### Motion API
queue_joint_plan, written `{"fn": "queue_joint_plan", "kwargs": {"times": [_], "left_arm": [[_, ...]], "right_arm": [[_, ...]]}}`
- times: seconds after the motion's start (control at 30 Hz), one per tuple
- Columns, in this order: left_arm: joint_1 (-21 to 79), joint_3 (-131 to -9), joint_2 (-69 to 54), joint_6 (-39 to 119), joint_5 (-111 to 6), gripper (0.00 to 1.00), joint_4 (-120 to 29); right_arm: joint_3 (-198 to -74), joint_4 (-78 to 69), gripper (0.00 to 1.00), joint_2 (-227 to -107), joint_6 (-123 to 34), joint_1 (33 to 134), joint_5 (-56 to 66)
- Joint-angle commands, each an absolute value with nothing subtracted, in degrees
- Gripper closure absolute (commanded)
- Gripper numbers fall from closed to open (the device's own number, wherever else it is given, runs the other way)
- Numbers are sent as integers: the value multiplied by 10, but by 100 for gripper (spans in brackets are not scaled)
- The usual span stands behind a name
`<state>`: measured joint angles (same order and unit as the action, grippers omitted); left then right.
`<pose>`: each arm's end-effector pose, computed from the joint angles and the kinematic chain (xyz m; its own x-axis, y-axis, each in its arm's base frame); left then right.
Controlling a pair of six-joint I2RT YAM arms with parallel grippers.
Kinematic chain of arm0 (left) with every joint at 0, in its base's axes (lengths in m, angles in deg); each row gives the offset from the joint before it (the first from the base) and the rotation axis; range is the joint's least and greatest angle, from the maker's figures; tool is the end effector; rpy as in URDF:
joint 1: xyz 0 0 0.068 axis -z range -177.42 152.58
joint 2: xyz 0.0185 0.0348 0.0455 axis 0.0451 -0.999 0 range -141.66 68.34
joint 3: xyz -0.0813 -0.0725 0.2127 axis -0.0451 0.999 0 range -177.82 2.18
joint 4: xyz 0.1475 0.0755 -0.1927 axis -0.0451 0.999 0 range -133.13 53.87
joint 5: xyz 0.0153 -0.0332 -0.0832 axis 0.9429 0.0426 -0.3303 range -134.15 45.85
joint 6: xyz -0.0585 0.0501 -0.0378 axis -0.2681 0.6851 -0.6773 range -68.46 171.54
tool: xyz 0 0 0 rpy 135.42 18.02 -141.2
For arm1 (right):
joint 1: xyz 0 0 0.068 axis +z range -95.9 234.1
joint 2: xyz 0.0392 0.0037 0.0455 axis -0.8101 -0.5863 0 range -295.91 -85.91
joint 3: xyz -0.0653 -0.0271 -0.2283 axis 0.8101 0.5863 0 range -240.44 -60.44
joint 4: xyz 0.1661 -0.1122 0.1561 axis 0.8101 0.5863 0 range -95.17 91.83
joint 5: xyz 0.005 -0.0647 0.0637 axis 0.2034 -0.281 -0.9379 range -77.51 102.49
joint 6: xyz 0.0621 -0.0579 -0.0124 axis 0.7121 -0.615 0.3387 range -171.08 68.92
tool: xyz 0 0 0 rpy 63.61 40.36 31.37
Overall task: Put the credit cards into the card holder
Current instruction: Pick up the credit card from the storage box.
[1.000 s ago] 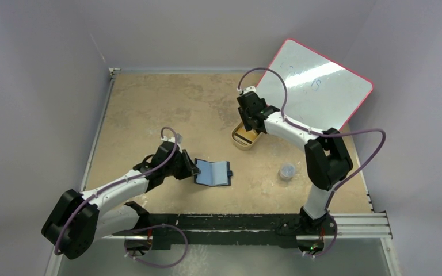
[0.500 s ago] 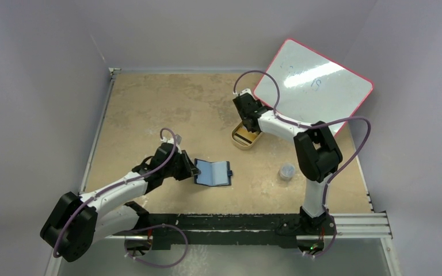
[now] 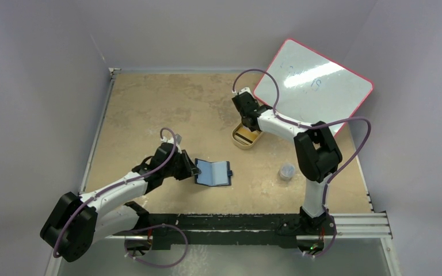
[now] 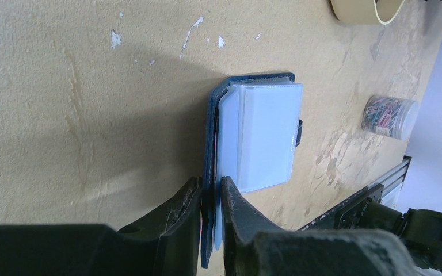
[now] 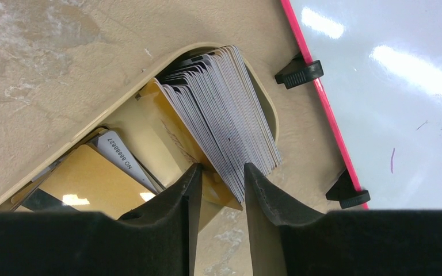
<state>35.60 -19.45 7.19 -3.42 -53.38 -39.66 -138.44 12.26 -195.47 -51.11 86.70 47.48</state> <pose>0.1942 -0.1405 0.1079 -0.8491 -0.4120 -0.3305 -0.1027 0.7426 -0.6618 0.3766 0.1893 0.1536 -0.6357 -0.4070 -0.6559 -0.1247 0.8927 -0.4331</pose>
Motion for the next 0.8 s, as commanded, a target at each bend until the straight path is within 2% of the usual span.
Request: {"fn": "queue_joint_plan", "kwargs": {"times": [0.0, 0.77], "left_arm": [[354, -191, 78, -40, -540, 83, -424], [354, -190, 81, -40, -540, 83, -421]], "right_arm": [[-1398, 116, 67, -1936, -515, 862, 497], [-1421, 130, 77, -1929, -527, 862, 506]]}}
